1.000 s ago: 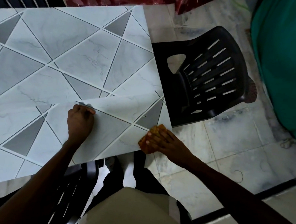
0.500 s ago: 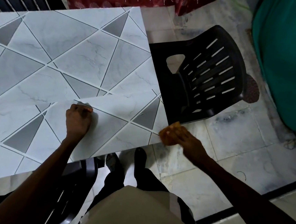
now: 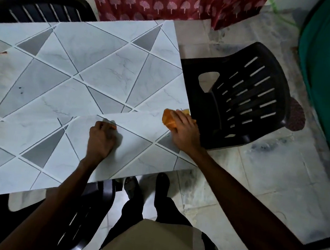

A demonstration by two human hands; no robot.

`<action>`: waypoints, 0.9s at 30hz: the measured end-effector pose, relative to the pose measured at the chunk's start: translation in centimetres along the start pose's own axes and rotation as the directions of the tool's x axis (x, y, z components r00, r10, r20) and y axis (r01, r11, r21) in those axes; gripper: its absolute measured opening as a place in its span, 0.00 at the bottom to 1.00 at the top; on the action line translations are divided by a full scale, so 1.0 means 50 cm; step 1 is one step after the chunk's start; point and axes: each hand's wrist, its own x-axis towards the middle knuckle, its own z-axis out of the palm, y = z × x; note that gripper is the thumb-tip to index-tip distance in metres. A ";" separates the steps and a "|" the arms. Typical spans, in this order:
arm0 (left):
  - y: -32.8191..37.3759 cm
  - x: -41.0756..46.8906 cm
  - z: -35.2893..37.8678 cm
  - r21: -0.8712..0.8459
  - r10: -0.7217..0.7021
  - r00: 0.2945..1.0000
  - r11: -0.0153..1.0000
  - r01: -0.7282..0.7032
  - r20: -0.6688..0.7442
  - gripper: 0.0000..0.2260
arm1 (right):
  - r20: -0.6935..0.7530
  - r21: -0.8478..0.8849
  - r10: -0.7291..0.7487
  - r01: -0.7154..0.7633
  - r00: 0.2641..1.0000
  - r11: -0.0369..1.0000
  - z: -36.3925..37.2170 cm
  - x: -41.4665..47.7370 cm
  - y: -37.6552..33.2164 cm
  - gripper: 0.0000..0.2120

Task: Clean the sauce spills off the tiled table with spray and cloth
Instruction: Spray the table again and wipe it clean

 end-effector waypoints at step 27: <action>-0.117 -0.069 -0.051 0.204 -0.094 0.995 0.975 0.085 0.037 0.28 | -0.078 -0.270 0.033 -0.053 0.996 0.961 0.050 0.048 -0.042 0.28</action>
